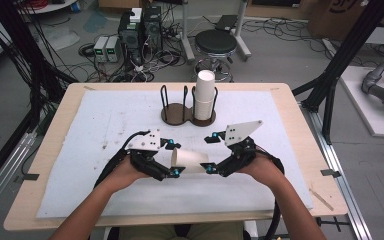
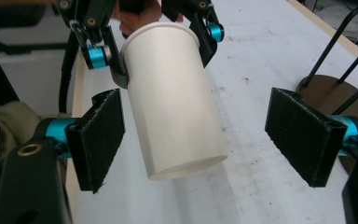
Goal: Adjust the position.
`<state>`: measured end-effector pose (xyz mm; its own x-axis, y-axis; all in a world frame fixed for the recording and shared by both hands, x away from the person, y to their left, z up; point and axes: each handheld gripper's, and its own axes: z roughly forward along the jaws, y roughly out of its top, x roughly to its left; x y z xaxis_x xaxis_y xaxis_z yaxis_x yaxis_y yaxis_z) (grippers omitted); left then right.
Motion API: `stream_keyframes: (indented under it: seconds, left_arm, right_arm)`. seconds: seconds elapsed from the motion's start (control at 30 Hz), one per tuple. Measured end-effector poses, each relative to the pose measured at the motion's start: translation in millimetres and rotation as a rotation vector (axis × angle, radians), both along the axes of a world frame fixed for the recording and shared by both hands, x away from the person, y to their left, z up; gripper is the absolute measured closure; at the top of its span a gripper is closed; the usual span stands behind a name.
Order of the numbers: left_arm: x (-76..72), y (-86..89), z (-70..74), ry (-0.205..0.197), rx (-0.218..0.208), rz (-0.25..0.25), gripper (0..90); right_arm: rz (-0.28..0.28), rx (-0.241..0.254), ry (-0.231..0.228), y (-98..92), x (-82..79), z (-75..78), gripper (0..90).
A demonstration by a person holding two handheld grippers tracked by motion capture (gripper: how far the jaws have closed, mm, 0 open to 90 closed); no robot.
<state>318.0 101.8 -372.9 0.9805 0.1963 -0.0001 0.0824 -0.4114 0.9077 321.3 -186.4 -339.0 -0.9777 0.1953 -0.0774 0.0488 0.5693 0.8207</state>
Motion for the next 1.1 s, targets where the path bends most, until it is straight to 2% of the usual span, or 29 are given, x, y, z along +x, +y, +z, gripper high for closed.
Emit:
stream_keyframes:
  seconds: [0.03, 0.07, 0.1, 0.2, 0.27, 0.3, 0.33, 0.6, 1.0, 1.1]
  left_arm:
    - [0.1, -0.5, 1.5, -0.003, 0.01, -0.001, 25.6]
    - [0.3, -1.0, 2.5, 0.002, 0.013, 0.0, 25.6]
    - [1.0, -0.8, 4.0, 0.0, 0.033, -0.005, 25.7]
    - [2.1, -1.3, 7.1, -0.004, 0.064, -0.004, 25.6]
    - [2.8, -1.5, 9.2, -0.004, 0.077, -0.002, 25.6]
    - [3.4, -1.6, 11.0, -0.007, 0.089, -0.002, 25.7]
    - [3.4, -1.6, 11.0, -0.007, 0.089, -0.002, 25.8]
    - [3.2, -5.6, 14.6, -0.013, 0.132, -0.002, 26.0]
    - [4.2, -14.5, 16.3, -0.011, 0.18, -0.012, 26.0]
    - [5.0, -16.7, 15.6, -0.009, 0.198, -0.014, 26.0]
  right_arm:
    - [0.0, 0.0, 0.0, 0.0, 0.0, 0.0, 20.2]
    - [0.007, -0.019, -0.004, 2.4, 0.1, 0.9, 20.2]
    - [0.015, -0.034, -0.005, 4.8, 0.3, 1.4, 20.2]
    - [0.042, -0.107, -0.02, 14.4, -0.3, 2.3, 20.3]
    - [0.043, -0.124, -0.025, 16.6, -0.6, 2.3, 20.3]
    - [0.054, -0.16, -0.036, 21.3, -0.5, 1.6, 20.3]
    - [0.054, -0.16, -0.036, 21.3, -0.5, 1.6, 20.3]
    - [0.078, -0.274, -0.061, 40.6, 1.0, -6.5, 20.5]
    - [0.085, -0.348, -0.07, 50.7, 1.8, -14.7, 20.7]
    - [0.099, -0.378, -0.072, 54.0, 1.8, -17.9, 24.6]
